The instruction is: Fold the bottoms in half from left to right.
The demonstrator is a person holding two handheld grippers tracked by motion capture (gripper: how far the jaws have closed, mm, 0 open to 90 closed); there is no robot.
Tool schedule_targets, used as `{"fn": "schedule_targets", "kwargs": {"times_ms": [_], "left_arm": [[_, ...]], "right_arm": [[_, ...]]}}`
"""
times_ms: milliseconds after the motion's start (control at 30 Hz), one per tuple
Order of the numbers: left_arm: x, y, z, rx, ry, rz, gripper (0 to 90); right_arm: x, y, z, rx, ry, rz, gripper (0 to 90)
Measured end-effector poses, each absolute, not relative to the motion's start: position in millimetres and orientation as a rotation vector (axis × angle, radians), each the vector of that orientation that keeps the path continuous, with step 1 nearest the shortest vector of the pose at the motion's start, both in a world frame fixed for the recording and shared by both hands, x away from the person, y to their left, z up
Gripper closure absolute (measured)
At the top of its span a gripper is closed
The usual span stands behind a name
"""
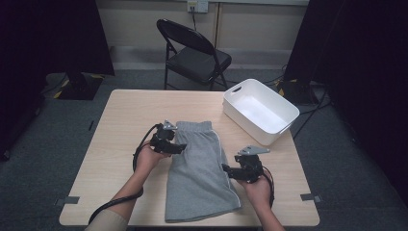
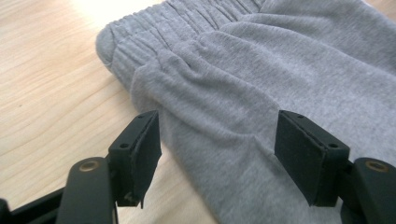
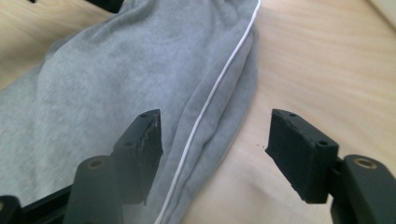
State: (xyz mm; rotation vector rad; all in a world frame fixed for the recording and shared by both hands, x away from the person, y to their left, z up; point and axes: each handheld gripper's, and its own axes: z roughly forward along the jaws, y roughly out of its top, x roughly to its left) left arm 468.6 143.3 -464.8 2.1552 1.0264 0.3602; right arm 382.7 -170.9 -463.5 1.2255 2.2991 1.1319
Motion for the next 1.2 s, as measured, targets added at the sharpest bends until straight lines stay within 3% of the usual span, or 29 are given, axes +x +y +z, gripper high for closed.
{"fn": "schedule_targets", "kwargs": {"times_ms": [433, 600, 1200], "left_arm": [[460.8, 155.7, -462.8, 2.139, 1.004, 0.356, 19.3], [458.3, 159.8, -465.1, 2.173, 0.972, 0.416, 15.9], [460.5, 161.8, -466.4, 2.165, 0.984, 0.418, 15.4]], "right_arm": [[407.9, -160.9, -456.4, 1.198, 2.286, 1.153, 19.6], [414.4, -159.5, -458.1, 1.227, 2.268, 1.168, 14.7], [432.1, -153.5, -455.3, 1.193, 2.254, 1.148, 14.9]]}}
